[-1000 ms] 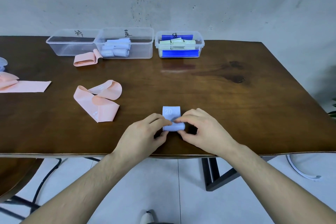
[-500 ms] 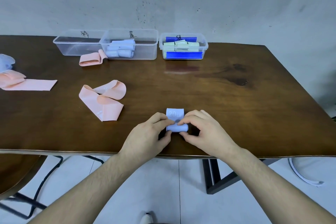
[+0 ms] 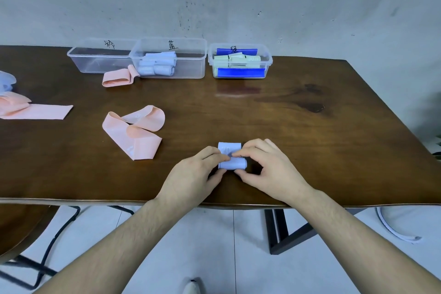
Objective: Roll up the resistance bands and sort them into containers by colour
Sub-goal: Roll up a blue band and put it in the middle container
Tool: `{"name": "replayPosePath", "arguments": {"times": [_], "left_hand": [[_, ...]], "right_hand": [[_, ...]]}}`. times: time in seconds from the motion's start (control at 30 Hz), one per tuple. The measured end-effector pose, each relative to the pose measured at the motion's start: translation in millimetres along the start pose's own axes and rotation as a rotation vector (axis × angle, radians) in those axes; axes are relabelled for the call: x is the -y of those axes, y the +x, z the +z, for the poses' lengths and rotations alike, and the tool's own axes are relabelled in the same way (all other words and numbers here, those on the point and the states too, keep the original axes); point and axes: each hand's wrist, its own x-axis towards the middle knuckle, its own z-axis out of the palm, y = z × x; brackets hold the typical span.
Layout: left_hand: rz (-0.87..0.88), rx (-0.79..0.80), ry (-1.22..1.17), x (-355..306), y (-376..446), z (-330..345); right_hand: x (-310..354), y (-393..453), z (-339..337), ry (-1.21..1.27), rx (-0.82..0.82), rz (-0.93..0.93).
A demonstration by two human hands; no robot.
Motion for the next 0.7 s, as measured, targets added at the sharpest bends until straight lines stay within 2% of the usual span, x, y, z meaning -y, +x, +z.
{"name": "replayPosePath", "arguments": {"times": [0.5, 0.7], "left_hand": [[-0.024, 0.002, -0.018, 3.5, 6.4, 0.0], [-0.062, 0.015, -0.012, 6.0, 9.3, 1.0]], "right_hand": [[-0.4, 7.8, 2.6, -0.02, -0.045, 0.022], [1.1, 9.8, 1.7, -0.022, -0.003, 0.014]]}}
